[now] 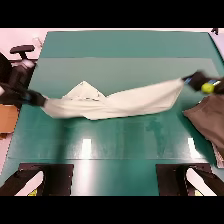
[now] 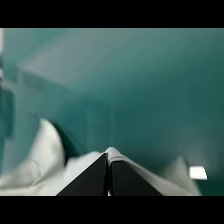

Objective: Fold the shirts.

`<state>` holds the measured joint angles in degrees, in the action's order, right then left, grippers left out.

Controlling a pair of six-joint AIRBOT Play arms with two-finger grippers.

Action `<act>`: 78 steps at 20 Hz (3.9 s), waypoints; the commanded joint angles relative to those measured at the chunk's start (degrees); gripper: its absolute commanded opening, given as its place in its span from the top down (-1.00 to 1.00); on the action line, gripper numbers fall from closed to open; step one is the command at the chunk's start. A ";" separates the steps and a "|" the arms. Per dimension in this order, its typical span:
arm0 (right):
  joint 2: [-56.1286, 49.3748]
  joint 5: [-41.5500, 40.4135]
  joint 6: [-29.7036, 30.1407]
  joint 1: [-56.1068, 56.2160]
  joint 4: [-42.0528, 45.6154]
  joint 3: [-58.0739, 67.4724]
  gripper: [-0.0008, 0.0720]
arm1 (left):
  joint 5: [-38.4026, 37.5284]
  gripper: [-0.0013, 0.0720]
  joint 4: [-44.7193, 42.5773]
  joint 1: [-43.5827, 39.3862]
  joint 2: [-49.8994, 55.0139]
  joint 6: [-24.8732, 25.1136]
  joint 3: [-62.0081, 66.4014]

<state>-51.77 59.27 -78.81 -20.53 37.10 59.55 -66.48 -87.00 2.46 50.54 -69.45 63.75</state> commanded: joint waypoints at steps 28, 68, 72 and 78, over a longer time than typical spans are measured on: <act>-32.35 10.60 -9.64 10.80 25.35 13.44 0.93 | 4.94 0.91 17.94 0.02 -2.10 -8.02 -29.07; -26.05 -1.11 8.57 2.60 -1.16 -21.07 -0.46 | 9.51 0.90 18.25 0.02 -2.16 -6.56 -29.94; -26.10 -7.56 8.04 8.94 -1.60 -21.07 -0.43 | 9.42 0.90 18.27 0.02 -2.16 -6.60 -29.94; -26.10 -8.24 5.79 12.85 -1.51 -21.07 -0.39 | 9.40 0.90 18.27 0.02 -2.16 -6.58 -29.94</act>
<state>-77.76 51.11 -72.03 -9.54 35.27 38.52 -57.08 -68.73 2.48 48.42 -76.03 33.78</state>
